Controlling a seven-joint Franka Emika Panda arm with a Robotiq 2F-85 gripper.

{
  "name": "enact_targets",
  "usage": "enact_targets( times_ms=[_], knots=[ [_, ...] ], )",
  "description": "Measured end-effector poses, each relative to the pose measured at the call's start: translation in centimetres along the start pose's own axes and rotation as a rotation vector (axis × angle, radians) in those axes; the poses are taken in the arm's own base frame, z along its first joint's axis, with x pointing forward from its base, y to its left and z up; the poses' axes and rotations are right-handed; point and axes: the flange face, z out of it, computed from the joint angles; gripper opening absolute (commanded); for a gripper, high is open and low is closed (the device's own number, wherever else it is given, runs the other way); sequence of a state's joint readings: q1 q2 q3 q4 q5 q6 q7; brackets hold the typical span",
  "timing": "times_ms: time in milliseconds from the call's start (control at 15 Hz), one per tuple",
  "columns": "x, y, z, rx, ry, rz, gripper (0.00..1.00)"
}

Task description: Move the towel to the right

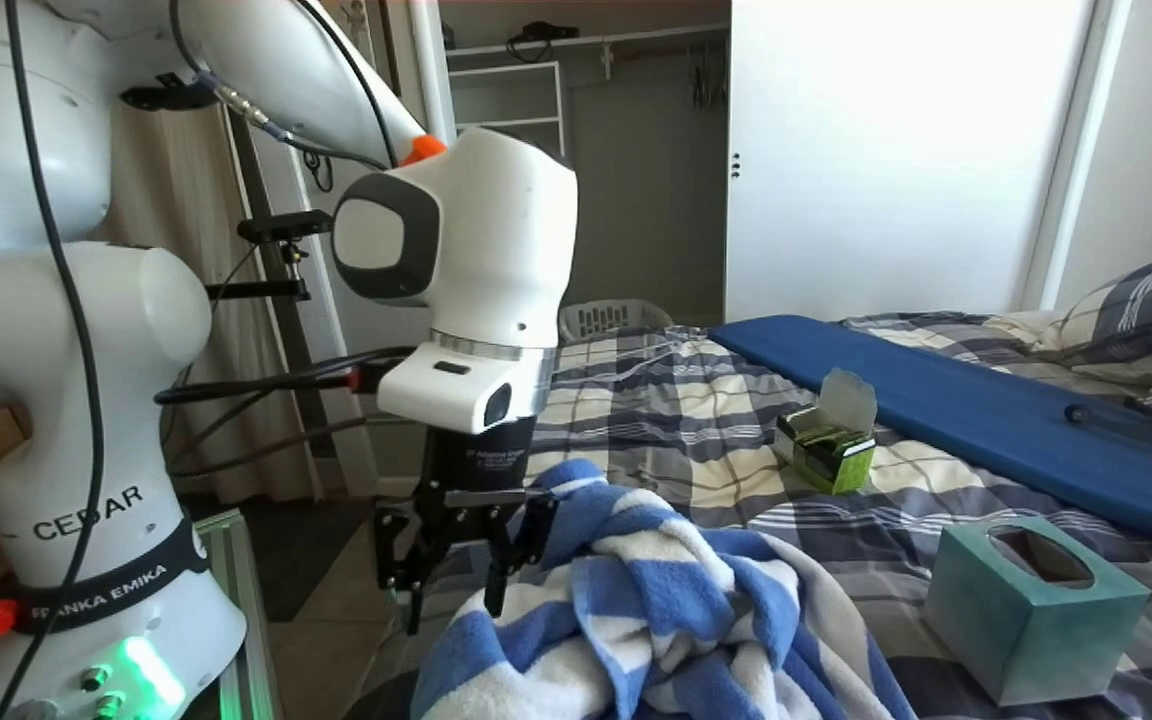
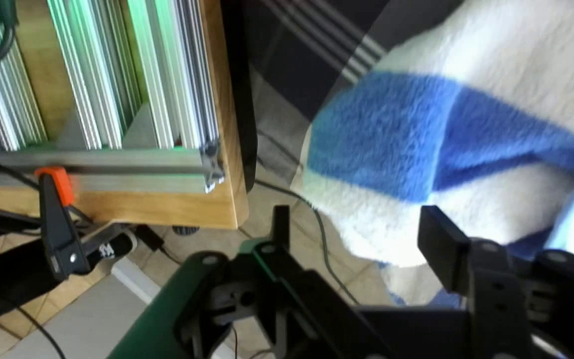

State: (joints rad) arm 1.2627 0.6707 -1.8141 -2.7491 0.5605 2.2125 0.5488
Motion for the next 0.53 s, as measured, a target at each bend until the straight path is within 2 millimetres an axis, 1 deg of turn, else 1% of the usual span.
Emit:
enact_targets(
  times_ms=[133,267,400,533],
  knots=[
    [-2.5,-1.2,-0.6,0.028,-0.099,-0.008,1.0],
    [-4.9,-2.8,-0.9,0.079,-0.178,-0.017,1.0],
    [-7.1,-4.4,-0.7,0.143,-0.236,-0.042,1.0],
    [-9.6,-5.8,0.1,0.201,-0.29,-0.09,1.0]
  ],
)
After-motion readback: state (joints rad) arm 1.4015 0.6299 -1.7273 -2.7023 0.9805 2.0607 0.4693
